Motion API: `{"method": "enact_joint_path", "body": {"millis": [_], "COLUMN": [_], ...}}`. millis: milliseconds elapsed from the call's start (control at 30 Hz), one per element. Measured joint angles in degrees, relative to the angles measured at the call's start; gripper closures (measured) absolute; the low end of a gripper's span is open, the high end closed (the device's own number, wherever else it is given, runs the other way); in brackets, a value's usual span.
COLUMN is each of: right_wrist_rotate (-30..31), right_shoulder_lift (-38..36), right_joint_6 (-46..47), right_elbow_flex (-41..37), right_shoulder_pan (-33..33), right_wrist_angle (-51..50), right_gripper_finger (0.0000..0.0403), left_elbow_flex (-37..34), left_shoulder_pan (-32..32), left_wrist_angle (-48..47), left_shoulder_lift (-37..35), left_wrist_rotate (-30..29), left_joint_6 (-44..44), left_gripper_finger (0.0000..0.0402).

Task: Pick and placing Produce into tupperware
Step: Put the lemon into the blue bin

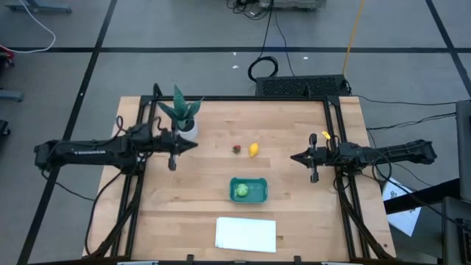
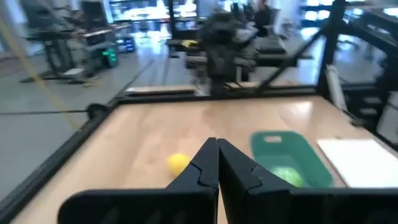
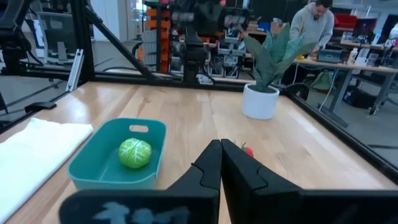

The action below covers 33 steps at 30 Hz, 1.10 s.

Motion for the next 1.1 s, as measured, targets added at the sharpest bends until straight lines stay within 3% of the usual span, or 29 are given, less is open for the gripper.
{"method": "enact_joint_path", "body": {"millis": [100, 333, 500, 767, 1100], "right_wrist_rotate": [0.01, 0.07, 0.05, -0.01, -0.04], "right_shoulder_lift": [0.02, 0.02, 0.02, 0.02, 0.02], "right_joint_6": [0.06, 0.58, 1.60, 1.32, -2.35], "right_elbow_flex": [0.00, 0.00, 0.00, 0.00, 0.00], "right_shoulder_pan": [0.00, -0.02, -0.02, -0.02, -0.02], "right_wrist_angle": [0.72, 1.04, 1.48, 1.48, 1.46], "right_gripper_finger": [0.0403, 0.0403, 0.0403, 0.0403, 0.0403], "left_elbow_flex": [-1.57, -2.28, -3.31, -7.24, -9.01], "left_shoulder_pan": [-5.11, -14.85, -13.63, -6.44, -2.71], "left_wrist_angle": [2.61, -1.58, -2.05, -1.59, -1.31], "left_shoulder_lift": [0.00, -2.65, -6.84, -11.06, -11.23], "left_wrist_rotate": [-1.43, -16.75, -14.48, -5.97, -4.94], "left_joint_6": [1.31, 8.37, 9.87, 9.02, 4.42], "left_gripper_finger": [0.0401, 0.0401, 0.0401, 0.0401, 0.0398]}}
